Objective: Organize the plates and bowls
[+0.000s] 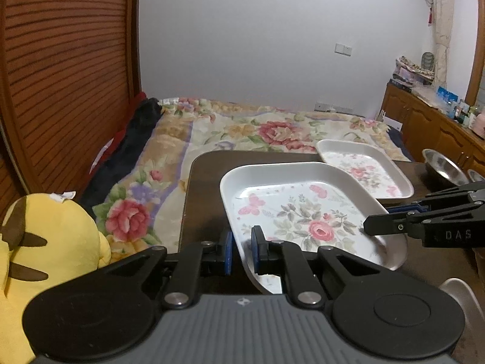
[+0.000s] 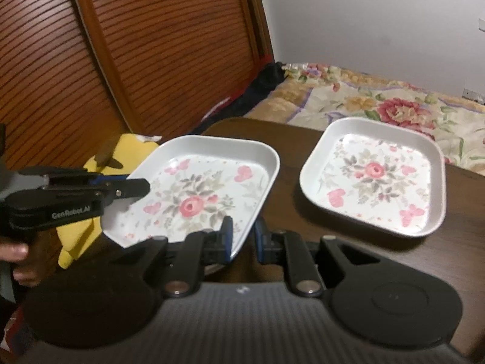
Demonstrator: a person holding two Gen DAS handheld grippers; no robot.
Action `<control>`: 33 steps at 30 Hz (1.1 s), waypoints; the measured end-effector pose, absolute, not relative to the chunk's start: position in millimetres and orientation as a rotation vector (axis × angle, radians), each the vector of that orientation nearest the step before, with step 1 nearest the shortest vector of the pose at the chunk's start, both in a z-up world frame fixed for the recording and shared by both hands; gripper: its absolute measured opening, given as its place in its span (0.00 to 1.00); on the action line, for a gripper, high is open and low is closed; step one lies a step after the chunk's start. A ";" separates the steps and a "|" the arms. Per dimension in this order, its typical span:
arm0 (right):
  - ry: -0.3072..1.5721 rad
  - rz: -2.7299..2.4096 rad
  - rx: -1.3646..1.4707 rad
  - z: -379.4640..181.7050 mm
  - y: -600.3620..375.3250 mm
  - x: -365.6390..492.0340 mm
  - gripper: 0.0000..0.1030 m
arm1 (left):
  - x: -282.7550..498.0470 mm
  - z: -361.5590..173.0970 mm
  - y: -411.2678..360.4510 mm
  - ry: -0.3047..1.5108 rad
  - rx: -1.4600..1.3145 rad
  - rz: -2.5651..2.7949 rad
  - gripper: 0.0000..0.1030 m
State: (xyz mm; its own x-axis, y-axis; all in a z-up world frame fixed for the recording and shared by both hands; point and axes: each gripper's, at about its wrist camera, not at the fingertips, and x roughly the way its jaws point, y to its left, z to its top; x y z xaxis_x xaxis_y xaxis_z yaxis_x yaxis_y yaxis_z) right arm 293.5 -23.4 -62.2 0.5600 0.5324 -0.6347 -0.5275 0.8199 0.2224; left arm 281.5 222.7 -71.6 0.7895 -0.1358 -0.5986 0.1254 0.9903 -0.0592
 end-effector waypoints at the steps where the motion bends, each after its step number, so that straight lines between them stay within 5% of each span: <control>1: 0.743 0.625 0.009 -59.1 -26.4 290.0 0.16 | 278.0 -68.3 220.5 0.640 -0.014 -0.143 0.13; 33: 0.578 0.560 0.034 -7.7 -129.5 175.8 0.16 | 150.1 -2.3 124.0 0.510 0.027 -0.224 0.13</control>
State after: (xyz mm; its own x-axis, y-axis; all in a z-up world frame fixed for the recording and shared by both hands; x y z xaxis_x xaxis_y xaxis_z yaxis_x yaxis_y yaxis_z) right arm 175.8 -129.5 -7.7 0.6929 0.5109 -0.5088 -0.4923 0.8508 0.1839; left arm 150.1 124.0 -2.3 0.8488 -0.2054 -0.4872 0.2189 0.9753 -0.0298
